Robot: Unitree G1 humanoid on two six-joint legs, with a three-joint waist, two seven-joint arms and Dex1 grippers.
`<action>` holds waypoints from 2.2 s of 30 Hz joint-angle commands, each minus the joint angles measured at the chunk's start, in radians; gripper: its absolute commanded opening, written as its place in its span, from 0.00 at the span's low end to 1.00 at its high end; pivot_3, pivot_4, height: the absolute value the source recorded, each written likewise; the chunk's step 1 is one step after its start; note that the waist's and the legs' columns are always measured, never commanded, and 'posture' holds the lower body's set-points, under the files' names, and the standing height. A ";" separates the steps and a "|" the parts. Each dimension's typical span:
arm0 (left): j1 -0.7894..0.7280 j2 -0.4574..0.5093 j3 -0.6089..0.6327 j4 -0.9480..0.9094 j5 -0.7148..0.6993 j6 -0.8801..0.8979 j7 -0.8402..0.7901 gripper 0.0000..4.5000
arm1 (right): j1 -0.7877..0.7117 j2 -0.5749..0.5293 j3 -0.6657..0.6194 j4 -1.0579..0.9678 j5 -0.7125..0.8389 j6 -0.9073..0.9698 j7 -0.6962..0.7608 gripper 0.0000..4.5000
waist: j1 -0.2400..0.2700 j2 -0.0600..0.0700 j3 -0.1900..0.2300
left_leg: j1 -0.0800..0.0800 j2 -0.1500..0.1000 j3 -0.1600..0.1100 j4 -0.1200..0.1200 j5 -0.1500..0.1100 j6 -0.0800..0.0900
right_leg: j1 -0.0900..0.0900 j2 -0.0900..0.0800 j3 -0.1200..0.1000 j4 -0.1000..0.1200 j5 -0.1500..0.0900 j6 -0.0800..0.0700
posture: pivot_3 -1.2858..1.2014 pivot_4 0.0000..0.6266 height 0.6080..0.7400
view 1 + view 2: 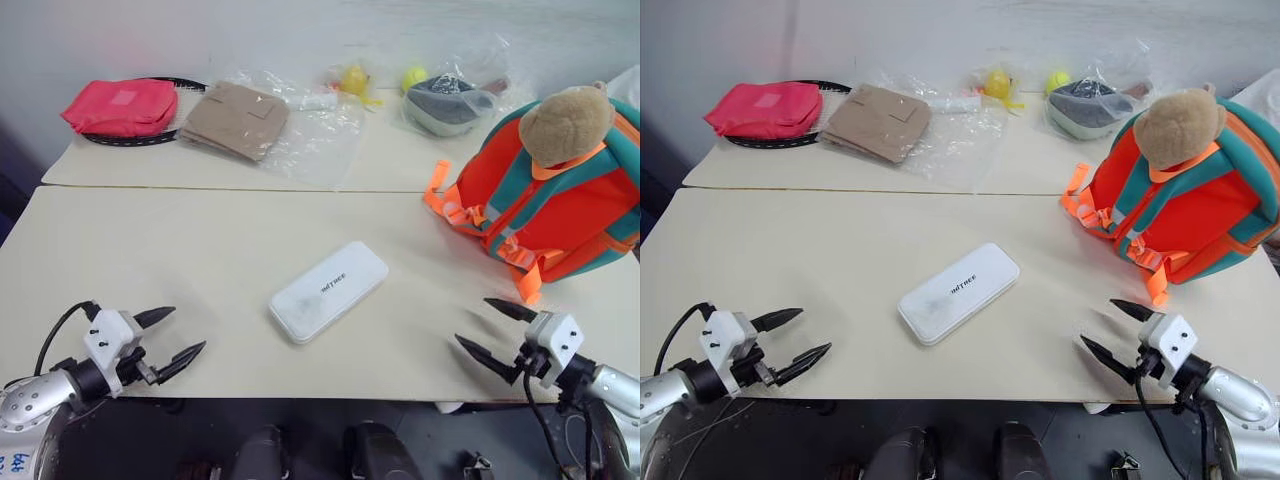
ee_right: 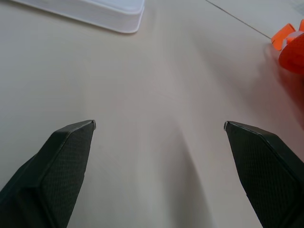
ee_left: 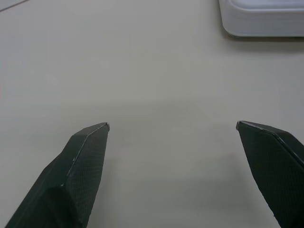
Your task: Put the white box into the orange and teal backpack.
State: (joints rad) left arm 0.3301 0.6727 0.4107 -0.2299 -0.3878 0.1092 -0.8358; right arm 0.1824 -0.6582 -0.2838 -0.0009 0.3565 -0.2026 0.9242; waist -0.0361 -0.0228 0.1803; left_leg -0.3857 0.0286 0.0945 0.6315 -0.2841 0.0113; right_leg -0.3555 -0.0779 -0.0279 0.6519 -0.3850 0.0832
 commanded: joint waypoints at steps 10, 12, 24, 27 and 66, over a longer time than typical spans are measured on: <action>0.011 0.063 -0.013 -0.271 -0.186 0.309 0.010 0.91 | -0.299 0.005 0.164 -0.131 0.019 0.338 -0.061 0.71 | -0.005 0.001 0.000 | 0.000 0.000 0.000 0.000 0.001 -0.001 | -0.001 0.000 0.000 0.002 0.000 0.000 | 0.52 0.24 1.00; 0.006 0.060 -0.079 -0.313 -0.143 0.303 0.013 0.80 | -0.378 0.031 0.224 -0.055 -0.042 0.301 -0.062 0.56 | -0.003 0.001 0.000 | 0.000 0.000 -0.001 0.000 0.001 -0.002 | -0.001 0.000 0.000 0.001 0.000 0.000 | 0.52 0.24 1.00; -0.112 -0.023 -0.347 -0.302 0.057 0.237 0.109 0.00 | -0.749 0.177 0.370 0.518 -0.294 -0.040 -0.120 0.00 | 0.003 0.001 0.001 | -0.002 -0.001 0.001 0.005 0.004 -0.006 | -0.001 0.000 0.001 0.003 0.000 0.000 | 0.52 0.24 1.00; -0.139 -0.031 -0.392 -0.270 0.101 0.213 0.111 0.00 | -0.778 0.196 0.369 0.579 -0.287 -0.065 -0.095 0.00 | 0.002 0.001 0.001 | -0.002 0.000 0.001 0.005 0.004 -0.006 | -0.001 0.001 0.000 0.003 0.000 0.000 | 0.52 0.24 1.00; -0.658 0.090 -0.174 0.279 -0.416 1.321 -0.012 0.74 | -0.312 -0.030 0.251 0.031 -0.115 0.182 0.146 0.00 | 0.006 0.001 0.001 | 0.000 0.000 -0.001 0.006 0.005 -0.008 | -0.001 0.001 0.000 0.007 0.000 0.000 | 0.52 0.24 1.00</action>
State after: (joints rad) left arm -0.3042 0.7712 0.2395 0.0022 -0.7575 1.2942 -0.8523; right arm -0.1157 -0.6756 -0.0333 0.0299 0.2430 0.0096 1.0533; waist -0.0301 -0.0215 0.1808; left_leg -0.3857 0.0285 0.0934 0.6375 -0.2789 0.0034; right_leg -0.3565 -0.0771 -0.0279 0.6591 -0.3851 0.0832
